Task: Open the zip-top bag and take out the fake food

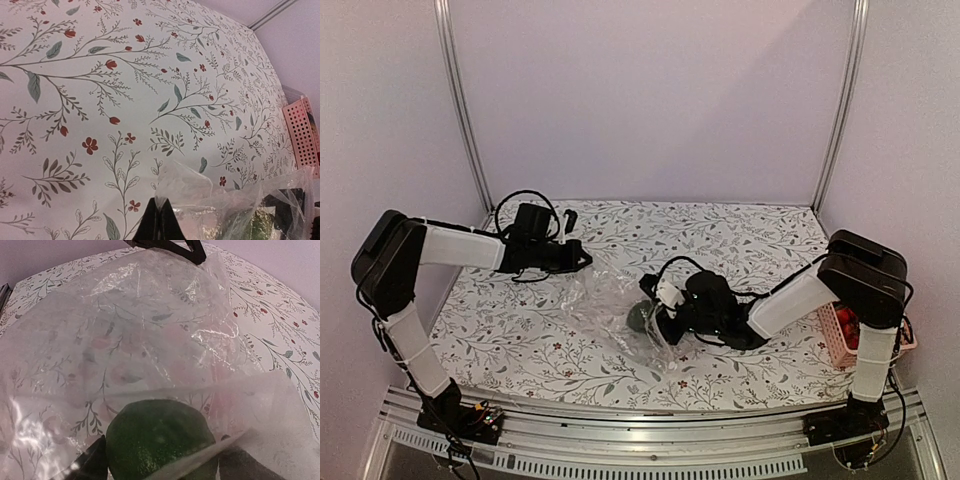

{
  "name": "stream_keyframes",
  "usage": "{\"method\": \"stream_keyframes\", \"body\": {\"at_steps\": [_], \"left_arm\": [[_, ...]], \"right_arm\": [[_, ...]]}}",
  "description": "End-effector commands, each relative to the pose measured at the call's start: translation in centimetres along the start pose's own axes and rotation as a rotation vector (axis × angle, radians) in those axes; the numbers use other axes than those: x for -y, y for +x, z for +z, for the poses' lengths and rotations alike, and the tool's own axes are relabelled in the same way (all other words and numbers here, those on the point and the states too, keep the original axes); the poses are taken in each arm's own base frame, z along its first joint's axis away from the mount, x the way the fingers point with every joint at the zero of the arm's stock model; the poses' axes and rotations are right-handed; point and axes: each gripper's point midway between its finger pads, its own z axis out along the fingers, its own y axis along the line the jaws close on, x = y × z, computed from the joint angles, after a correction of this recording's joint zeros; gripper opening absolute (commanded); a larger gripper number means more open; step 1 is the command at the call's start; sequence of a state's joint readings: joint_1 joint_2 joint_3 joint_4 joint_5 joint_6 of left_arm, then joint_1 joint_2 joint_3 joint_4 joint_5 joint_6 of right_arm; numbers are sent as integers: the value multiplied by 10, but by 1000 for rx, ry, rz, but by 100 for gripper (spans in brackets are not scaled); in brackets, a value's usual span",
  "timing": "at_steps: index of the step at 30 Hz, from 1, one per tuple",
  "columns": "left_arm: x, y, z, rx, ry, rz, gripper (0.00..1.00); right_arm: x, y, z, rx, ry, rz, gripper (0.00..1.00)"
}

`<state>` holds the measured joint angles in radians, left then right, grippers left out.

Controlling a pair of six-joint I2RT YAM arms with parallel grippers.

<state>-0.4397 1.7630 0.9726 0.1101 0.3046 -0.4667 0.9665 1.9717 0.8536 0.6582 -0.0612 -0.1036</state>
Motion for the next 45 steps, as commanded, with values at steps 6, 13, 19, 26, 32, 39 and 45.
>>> {"method": "stream_keyframes", "body": {"at_steps": [6, 13, 19, 26, 32, 39, 45], "left_arm": [[-28, -8, -5, 12, -56, -33, 0], [-29, -7, -3, 4, -47, -36, 0], [-33, -6, -4, 1, -65, -40, 0], [-44, -9, -7, 12, -101, -59, 0], [-62, -12, -11, 27, -143, -111, 0], [-78, -18, -12, 44, -163, -168, 0], [-76, -24, -8, 54, -135, -177, 0]], "right_arm": [[-4, -1, -28, 23, 1, -9, 55], [-12, 7, -34, 10, -34, -6, 48], [-11, 1, -54, 33, -16, 19, 48], [-4, -11, -82, 73, 25, 51, 48], [20, -4, -99, 34, 125, 101, 48], [76, -11, -141, 47, 258, 279, 48], [155, -4, -205, 44, 487, 480, 46]]}}
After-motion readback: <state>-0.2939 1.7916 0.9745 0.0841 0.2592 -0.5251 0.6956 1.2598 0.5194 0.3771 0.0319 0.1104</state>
